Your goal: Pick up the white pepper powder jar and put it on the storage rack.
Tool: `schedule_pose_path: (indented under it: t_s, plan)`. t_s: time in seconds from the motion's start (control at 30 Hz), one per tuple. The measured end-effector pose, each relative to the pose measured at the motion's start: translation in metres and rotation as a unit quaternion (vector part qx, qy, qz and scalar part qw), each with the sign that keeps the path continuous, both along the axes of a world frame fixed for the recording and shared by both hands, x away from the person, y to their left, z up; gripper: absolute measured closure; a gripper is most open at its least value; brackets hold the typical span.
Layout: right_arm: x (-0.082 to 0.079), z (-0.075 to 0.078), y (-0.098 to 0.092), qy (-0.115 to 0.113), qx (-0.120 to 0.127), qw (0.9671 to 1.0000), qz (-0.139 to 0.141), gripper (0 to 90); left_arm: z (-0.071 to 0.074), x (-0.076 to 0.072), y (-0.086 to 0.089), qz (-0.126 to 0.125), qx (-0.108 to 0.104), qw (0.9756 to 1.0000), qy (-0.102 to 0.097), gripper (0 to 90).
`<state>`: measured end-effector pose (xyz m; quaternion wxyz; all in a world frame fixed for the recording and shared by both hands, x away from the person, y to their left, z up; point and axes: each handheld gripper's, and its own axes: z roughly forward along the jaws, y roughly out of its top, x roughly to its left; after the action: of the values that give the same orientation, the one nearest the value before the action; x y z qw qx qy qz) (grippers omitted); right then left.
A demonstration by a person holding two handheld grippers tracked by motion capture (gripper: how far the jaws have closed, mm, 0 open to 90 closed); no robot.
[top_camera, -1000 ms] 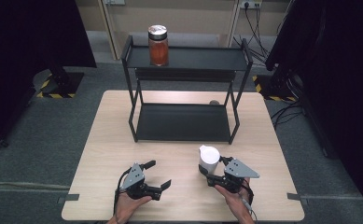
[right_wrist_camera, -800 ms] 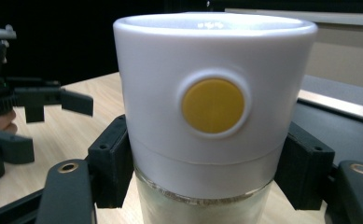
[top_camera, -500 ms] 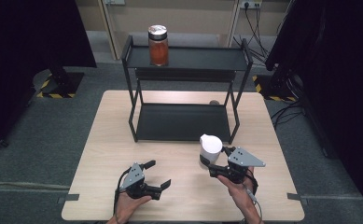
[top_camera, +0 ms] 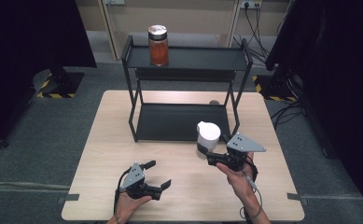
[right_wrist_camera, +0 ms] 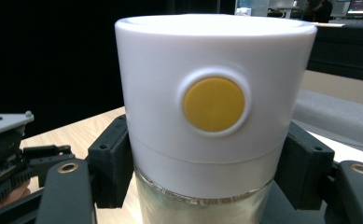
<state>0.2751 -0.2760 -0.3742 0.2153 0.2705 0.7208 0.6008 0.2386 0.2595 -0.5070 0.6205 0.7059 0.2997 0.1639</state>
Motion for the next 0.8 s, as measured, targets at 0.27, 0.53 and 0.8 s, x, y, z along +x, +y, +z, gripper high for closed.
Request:
schedule_pose_path:
  t_s: [0.27,0.53,0.8]
  plan:
    - [0.016,0.032,0.007,-0.011,0.000,0.9999,0.006,30.8,0.000,0.000,0.000,-0.001,0.000,1.0000,0.001,2.0]
    - [0.027,0.062,0.014,-0.020,-0.001,0.9998,0.010,30.8,0.000,0.000,0.000,-0.001,0.000,1.0000,0.000,2.1]
    - [0.041,0.084,0.019,-0.015,0.002,0.9997,0.017,30.8,0.000,0.000,0.000,-0.002,0.000,1.0000,0.001,2.1]
